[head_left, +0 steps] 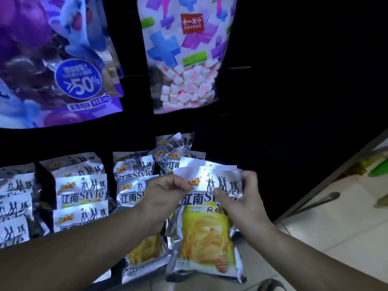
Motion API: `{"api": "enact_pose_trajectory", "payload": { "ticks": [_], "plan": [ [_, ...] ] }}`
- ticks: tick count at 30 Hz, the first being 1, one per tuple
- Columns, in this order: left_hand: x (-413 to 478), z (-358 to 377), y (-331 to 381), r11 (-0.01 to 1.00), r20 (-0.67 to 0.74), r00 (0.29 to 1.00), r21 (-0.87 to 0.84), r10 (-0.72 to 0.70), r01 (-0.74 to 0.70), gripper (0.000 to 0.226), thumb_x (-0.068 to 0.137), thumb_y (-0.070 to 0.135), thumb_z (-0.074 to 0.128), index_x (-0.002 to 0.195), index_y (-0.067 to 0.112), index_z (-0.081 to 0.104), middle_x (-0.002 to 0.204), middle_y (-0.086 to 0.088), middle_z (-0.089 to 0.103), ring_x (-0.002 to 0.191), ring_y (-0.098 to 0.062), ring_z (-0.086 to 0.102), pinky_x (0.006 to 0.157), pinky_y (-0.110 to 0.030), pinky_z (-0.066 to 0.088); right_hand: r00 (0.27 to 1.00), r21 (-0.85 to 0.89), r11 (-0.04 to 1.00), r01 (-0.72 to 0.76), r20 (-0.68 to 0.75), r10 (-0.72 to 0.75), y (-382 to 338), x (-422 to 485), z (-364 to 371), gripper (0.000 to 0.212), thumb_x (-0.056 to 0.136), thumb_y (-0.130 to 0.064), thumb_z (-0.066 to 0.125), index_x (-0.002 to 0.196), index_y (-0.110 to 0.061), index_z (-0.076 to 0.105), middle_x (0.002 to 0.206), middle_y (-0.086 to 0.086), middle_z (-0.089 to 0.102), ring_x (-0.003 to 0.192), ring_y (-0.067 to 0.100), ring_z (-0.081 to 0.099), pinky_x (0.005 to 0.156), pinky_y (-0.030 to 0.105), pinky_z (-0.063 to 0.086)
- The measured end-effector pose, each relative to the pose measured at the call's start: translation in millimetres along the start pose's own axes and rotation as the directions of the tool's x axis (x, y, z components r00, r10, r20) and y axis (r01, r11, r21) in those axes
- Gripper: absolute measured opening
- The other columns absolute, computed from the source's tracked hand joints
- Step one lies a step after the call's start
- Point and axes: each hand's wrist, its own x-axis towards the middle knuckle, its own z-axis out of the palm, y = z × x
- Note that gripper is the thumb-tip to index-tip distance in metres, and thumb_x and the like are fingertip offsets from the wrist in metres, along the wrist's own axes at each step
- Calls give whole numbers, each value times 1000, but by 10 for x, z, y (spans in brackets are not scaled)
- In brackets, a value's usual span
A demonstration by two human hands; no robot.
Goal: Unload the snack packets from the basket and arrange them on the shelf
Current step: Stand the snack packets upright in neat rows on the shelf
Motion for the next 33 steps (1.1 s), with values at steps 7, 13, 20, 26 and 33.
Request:
{"api": "enact_pose_trajectory", "payload": {
  "ticks": [7,13,20,26,33],
  "plan": [
    [41,230,-129,997,-3,998,32,-66,66,21,92,-7,66,79,9,72,51,12,64,45,5,55,47,-9,44,969,221,952,-211,175,174,141,-15,-179,100,73,-14,91,141,-53,28,123,-13,65,96,1,72,74,29,62],
    [156,187,-164,994,-71,993,47,-96,99,20,90,-3,72,76,12,72,65,9,70,64,-5,62,57,-17,49,995,150,987,-56,92,42,253,20,-90,78,76,-3,86,126,-33,34,112,-6,68,98,19,74,85,54,60],
    [85,-14,70,992,-139,988,88,-72,85,23,87,-5,73,74,12,66,58,-4,60,45,-12,51,38,-15,38,999,-26,999,-29,29,30,129,16,69,50,86,-20,80,115,-28,40,96,-6,59,62,6,60,67,35,56],
    [-199,-470,95,996,-65,994,-28,-87,86,14,84,6,82,91,11,72,79,-29,68,67,-29,61,62,-41,56,991,-218,975,52,131,-23,-62,44,262,30,86,-24,78,92,-31,49,87,15,58,72,26,54,64,37,45],
    [-414,-1089,-220,989,-193,971,-68,-141,130,25,73,-4,87,81,14,71,66,-7,57,59,-21,47,52,-25,42,988,-257,965,52,157,-11,64,104,451,22,93,-17,72,91,-28,53,91,17,57,83,49,57,66,29,34]
  ]
}}
